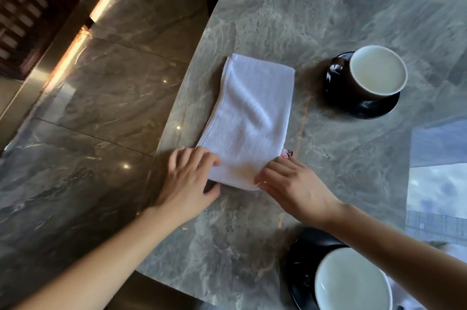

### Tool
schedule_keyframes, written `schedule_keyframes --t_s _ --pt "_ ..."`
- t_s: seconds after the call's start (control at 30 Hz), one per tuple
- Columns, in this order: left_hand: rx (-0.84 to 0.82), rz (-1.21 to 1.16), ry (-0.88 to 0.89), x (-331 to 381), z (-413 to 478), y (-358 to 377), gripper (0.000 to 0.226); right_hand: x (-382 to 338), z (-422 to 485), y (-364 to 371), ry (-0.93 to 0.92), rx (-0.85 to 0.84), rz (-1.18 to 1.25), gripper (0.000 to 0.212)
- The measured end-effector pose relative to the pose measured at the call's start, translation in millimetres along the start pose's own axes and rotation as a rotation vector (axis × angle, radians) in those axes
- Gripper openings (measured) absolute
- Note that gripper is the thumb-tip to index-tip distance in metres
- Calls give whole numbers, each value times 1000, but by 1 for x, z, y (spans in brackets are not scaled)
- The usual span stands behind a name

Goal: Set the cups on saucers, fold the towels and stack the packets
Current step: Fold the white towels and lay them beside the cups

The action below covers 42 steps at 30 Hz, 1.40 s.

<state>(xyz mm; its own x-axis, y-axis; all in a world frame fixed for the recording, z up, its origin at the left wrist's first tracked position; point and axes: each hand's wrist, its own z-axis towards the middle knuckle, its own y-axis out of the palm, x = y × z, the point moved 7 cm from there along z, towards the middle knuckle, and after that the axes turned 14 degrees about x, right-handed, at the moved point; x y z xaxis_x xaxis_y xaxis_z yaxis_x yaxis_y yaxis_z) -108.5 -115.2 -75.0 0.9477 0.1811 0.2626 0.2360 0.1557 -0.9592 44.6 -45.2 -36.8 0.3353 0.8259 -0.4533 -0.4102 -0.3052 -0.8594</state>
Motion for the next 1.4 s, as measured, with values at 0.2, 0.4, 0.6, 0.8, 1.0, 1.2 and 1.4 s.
schedule_keyframes --t_s 0.2,0.4,0.6,0.8,1.0,1.2,1.4 --pt "147 -90 -158 -6 5 -2 22 21 -10 -14 312 143 219 25" --pt "198 -522 -52 6 -12 -39 15 37 -33 -26 578 295 359 13" --pt "-194 -620 -179 7 -41 -29 18 36 -53 -15 757 30 596 23" --pt "-292 -884 -370 11 -47 -23 10 39 -60 -8 943 -101 814 24" --pt "-68 -1127 -524 9 -9 -31 21 57 -23 -25 854 145 756 24" --pt "76 -1090 -722 -7 22 -15 16 78 5 -17 949 246 844 15" --pt "111 -978 -796 -15 40 6 22 101 19 -11 864 369 477 12"
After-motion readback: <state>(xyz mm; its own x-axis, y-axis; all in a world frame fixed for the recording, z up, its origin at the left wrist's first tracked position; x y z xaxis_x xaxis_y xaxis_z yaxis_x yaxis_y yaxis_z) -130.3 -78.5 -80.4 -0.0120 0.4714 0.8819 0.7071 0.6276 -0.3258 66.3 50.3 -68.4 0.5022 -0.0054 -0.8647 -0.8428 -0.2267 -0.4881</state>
